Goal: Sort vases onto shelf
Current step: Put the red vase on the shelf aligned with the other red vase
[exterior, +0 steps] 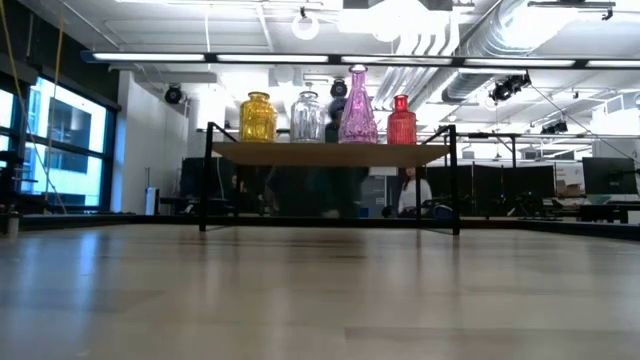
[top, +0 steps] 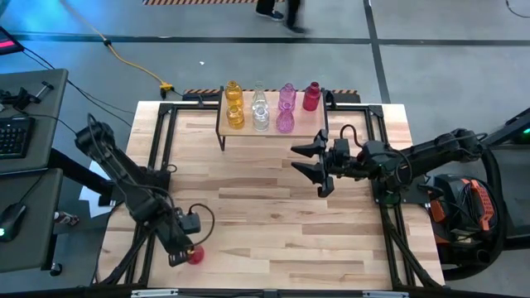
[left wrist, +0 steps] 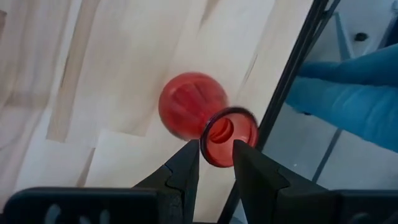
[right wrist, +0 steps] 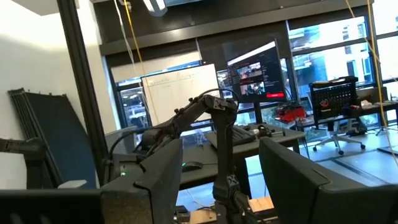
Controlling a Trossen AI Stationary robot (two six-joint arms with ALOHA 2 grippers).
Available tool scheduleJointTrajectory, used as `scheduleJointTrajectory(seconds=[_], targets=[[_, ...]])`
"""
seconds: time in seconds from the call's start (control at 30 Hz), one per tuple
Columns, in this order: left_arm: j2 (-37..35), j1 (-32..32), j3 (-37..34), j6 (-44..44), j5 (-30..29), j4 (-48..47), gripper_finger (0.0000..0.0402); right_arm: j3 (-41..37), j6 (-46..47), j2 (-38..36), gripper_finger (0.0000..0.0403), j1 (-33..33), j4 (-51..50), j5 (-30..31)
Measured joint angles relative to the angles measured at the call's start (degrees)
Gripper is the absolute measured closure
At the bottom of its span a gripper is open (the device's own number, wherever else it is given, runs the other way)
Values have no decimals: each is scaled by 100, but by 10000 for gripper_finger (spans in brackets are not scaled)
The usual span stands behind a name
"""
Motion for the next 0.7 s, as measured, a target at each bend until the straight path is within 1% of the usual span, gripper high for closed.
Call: scheduleJointTrajectory(seconds=[0.37,0.53,0.7], targets=[[422,-196,31,-3,11,165,312,0,107,0,206,3,-24,-70],[576,-196,-13,-6,-246,59,312,0,109,0,206,3,-22,-82],[668,-185,0,-27,-264,106,312,0,109,0,206,3,-20,-89]])
